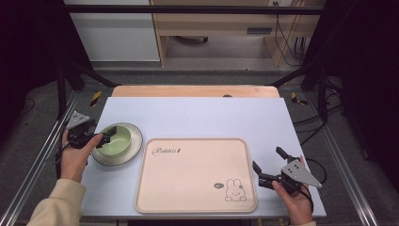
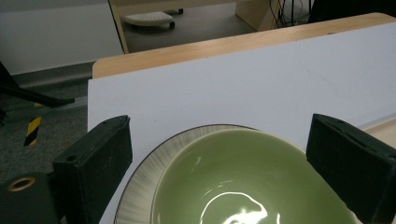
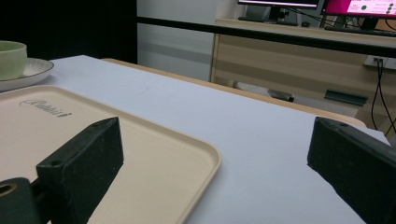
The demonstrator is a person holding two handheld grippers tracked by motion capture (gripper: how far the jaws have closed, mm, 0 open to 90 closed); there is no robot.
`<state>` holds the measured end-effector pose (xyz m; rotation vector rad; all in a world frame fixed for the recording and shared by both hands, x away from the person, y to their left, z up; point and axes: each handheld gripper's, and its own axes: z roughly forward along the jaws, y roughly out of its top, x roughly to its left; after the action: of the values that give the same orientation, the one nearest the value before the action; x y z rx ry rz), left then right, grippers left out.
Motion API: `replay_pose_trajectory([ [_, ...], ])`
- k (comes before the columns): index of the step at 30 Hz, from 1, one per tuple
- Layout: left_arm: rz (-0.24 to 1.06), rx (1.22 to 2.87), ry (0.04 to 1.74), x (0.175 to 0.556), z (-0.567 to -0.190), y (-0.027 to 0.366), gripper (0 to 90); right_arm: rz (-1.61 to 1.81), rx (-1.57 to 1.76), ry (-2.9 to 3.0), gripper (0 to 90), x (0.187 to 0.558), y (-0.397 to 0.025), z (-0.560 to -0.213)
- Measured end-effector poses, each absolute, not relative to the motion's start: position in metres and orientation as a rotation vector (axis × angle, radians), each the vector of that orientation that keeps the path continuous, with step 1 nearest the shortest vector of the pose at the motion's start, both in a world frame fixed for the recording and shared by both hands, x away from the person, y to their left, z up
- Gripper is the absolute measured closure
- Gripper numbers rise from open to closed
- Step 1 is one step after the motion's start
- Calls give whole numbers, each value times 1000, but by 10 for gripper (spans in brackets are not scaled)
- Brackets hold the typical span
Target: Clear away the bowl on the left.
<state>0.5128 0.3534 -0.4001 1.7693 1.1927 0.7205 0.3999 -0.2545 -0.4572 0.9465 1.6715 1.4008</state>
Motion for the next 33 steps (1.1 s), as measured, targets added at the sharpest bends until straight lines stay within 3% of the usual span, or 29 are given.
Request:
replay_pose_trajectory([
  [9,711,1763,1269,514,-405,359,110,1405,947,1671,39,399,-254,-456],
  [21,703,1824,1383,517,-416,368,320,1411,938,1682,42,400,-252,-457],
  [24,672,1837,1408,520,-418,371,411,1421,940,1673,42,399,-252,-456],
  [33,642,1888,1450,527,-417,378,504,1448,998,1648,44,403,-258,-459],
])
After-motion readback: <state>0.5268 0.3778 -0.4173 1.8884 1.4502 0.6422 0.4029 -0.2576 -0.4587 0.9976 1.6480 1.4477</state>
